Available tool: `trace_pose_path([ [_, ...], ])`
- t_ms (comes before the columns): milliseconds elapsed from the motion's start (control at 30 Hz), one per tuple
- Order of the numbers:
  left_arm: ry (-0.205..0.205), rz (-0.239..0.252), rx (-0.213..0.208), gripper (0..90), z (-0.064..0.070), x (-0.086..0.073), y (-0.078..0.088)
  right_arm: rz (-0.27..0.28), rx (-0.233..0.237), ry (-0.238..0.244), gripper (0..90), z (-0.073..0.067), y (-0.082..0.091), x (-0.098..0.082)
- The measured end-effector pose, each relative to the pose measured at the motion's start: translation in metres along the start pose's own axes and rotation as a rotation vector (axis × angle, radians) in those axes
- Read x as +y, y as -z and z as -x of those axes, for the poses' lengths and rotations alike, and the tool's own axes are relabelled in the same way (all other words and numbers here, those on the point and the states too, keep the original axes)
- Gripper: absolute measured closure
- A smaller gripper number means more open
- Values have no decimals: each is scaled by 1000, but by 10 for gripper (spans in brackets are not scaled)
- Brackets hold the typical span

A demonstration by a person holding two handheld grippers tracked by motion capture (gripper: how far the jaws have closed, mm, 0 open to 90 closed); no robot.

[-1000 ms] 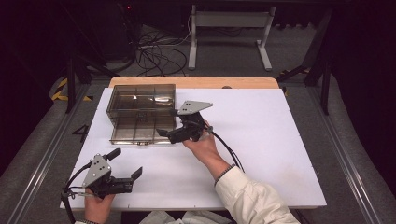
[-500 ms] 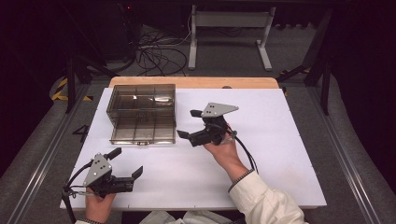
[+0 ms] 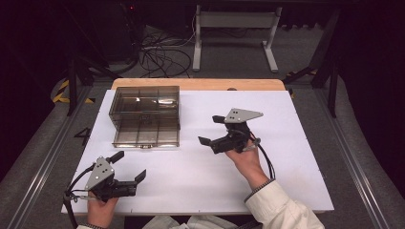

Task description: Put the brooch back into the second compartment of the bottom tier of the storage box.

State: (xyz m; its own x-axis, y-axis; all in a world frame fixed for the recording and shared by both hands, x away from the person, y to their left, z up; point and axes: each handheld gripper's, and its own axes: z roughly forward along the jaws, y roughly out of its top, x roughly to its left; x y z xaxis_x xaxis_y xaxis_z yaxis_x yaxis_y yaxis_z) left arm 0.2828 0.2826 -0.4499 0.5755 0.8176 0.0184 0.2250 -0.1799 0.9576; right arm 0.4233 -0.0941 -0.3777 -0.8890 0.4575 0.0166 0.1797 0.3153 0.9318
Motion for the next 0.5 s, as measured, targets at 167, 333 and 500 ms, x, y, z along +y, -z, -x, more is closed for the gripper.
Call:
trace_pose_path([
  [167, 1, 2, 2, 17, 1, 0, -1, -9, -23, -1, 44, 2, 14, -10],
  [333, 1, 2, 4, 17, 1, 0, 0, -26, -54, -4, 26, 3, 28, -21],
  [500, -3, 2, 5, 17, 0, 0, 0, -15, -74, -6, 0, 3, 42, -38],
])
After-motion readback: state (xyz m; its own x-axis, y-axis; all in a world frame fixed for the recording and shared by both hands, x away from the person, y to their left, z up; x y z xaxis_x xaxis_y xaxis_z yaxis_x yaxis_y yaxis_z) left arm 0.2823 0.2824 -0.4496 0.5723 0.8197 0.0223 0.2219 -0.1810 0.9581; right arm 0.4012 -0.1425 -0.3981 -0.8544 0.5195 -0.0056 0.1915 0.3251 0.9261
